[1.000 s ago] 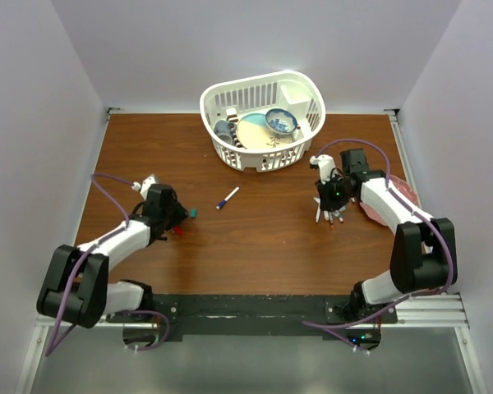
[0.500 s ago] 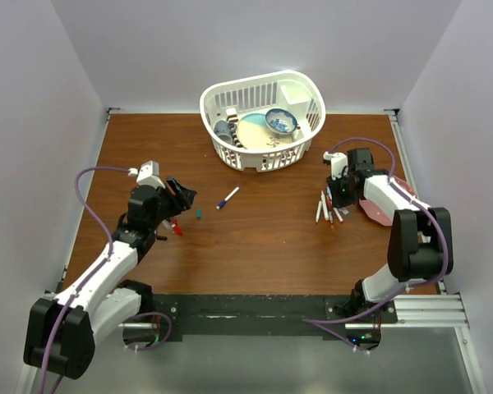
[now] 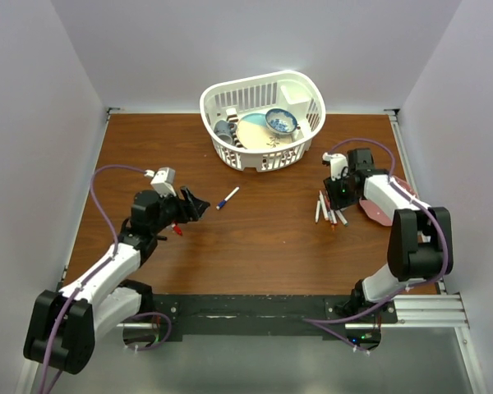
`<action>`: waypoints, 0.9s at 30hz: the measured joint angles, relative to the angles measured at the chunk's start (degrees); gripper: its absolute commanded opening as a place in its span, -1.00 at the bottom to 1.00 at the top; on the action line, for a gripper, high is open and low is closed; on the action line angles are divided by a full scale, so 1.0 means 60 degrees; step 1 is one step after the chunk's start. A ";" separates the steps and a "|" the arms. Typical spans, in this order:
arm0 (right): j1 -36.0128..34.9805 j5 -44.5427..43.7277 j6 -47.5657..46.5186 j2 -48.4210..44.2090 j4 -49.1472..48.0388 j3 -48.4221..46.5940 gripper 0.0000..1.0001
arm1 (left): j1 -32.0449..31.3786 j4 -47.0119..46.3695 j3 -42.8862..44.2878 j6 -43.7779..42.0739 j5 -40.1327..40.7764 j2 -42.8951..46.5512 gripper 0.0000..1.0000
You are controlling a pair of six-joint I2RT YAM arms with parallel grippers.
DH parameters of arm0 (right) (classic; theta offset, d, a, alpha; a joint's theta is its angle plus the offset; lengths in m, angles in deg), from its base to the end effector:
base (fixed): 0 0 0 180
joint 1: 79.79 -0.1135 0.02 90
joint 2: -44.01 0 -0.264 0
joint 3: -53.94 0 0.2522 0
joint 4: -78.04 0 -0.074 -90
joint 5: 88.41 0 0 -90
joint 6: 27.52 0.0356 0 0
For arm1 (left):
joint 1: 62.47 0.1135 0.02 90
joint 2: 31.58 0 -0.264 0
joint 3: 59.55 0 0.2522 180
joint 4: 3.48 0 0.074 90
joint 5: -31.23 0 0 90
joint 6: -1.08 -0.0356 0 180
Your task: Open the pen caps
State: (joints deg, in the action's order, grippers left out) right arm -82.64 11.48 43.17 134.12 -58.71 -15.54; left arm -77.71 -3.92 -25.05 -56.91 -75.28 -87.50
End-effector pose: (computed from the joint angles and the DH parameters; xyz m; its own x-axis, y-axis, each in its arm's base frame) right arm 0.3039 0.0212 0.1907 -0.8051 -0.3663 -0.4665 -0.4140 0.9103 0.0000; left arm 0.1978 -0.0644 0.2013 -0.5622 -0.3736 -0.7378 0.2477 0.7751 -0.5812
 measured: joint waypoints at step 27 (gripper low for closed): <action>0.0044 0.5646 -0.3814 -0.1548 0.3016 -0.0517 0.06 | -0.2991 0.3552 0.4911 -0.3694 0.4044 -0.6226 -0.14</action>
State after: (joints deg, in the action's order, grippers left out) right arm -82.38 45.36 20.28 124.83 -40.61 -18.65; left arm -95.66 17.39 4.41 -79.08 -51.02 -124.86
